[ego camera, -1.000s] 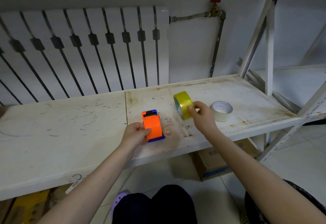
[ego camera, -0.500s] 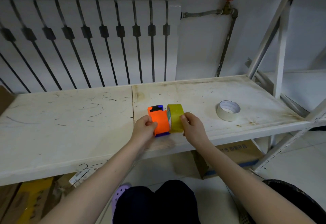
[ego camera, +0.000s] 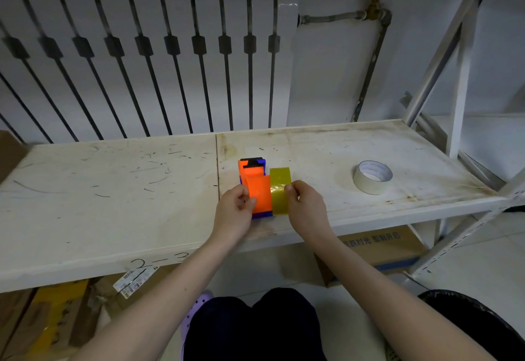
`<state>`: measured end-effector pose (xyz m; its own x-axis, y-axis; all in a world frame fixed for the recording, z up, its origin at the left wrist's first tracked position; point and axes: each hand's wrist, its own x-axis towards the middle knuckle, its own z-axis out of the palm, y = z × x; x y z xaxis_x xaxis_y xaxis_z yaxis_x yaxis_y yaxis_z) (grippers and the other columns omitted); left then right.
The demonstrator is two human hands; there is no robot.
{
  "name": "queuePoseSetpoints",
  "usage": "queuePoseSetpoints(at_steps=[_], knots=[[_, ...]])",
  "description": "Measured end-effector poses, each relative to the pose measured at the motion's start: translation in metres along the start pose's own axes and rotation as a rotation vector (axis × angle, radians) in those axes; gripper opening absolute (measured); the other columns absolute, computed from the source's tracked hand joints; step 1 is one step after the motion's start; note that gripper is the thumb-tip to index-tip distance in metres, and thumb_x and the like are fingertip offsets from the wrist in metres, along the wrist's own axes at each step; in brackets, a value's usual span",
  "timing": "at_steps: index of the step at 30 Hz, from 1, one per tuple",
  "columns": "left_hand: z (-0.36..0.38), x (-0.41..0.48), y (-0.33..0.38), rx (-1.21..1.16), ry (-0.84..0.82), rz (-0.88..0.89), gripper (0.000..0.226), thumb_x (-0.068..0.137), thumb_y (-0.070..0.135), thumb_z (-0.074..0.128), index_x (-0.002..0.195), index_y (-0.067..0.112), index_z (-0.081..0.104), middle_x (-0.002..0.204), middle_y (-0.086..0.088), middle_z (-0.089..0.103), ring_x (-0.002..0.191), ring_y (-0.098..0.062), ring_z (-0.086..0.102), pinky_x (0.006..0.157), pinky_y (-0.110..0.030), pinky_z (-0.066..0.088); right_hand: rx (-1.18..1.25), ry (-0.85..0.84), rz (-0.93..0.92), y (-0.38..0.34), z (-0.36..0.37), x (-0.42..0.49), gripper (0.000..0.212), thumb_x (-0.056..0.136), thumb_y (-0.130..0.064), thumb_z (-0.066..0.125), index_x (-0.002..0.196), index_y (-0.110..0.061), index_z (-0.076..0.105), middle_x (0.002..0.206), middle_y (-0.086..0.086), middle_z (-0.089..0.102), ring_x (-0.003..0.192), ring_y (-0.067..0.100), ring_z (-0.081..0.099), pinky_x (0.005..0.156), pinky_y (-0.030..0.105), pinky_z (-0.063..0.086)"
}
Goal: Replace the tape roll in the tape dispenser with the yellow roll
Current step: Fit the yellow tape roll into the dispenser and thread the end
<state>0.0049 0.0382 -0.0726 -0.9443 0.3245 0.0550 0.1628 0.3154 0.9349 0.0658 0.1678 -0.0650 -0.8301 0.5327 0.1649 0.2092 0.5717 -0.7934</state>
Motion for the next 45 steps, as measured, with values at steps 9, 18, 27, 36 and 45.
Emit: queuePoseSetpoints(at_steps=[9,18,27,36,45], knots=[[-0.005,0.000,-0.005,-0.008,0.024,-0.004,0.006,0.090,0.013,0.054,0.084,0.013,0.057,0.101,-0.009,0.059,0.092,-0.026,0.058,0.084,-0.047,0.053,0.027,-0.063,-0.024,-0.003,-0.005,0.002,0.033,0.100,-0.028,0.036,0.083,-0.004,0.052,0.067,0.001,0.048,0.068,0.026,0.051,0.066,0.041,0.047],[0.001,-0.004,0.000,0.113,0.091,0.096,0.005,0.087,0.006,0.057,0.083,0.004,0.056,0.093,-0.005,0.053,0.090,-0.018,0.050,0.077,-0.026,0.042,-0.053,-0.025,0.045,-0.003,0.000,-0.001,0.025,0.101,-0.031,0.031,0.087,-0.018,0.047,0.089,0.004,0.050,0.078,0.018,0.049,0.070,0.034,0.041],[-0.003,-0.004,-0.003,-0.245,0.090,-0.138,0.017,0.093,0.012,0.047,0.080,0.016,0.056,0.087,-0.003,0.057,0.102,-0.038,0.058,0.092,-0.058,0.050,0.557,-0.137,0.301,-0.003,-0.005,0.000,0.018,0.102,-0.027,0.033,0.100,-0.020,0.050,0.110,0.008,0.053,0.107,0.027,0.055,0.077,0.037,0.055],[-0.008,0.000,0.007,-0.147,0.017,-0.084,0.021,0.094,0.012,0.047,0.078,0.023,0.056,0.088,0.003,0.058,0.100,-0.031,0.059,0.091,-0.054,0.052,0.323,-0.151,0.177,-0.012,-0.017,0.003,0.020,0.102,-0.026,0.033,0.098,-0.013,0.049,0.093,0.005,0.053,0.087,0.022,0.055,0.085,0.051,0.055],[-0.008,0.003,0.007,-0.078,0.070,-0.125,0.017,0.089,0.012,0.056,0.072,0.016,0.054,0.079,0.003,0.055,0.091,-0.031,0.059,0.087,-0.056,0.052,0.166,-0.157,0.119,-0.005,-0.004,-0.009,0.024,0.102,-0.031,0.027,0.090,-0.017,0.042,0.083,0.001,0.048,0.081,0.026,0.053,0.081,0.056,0.052]])
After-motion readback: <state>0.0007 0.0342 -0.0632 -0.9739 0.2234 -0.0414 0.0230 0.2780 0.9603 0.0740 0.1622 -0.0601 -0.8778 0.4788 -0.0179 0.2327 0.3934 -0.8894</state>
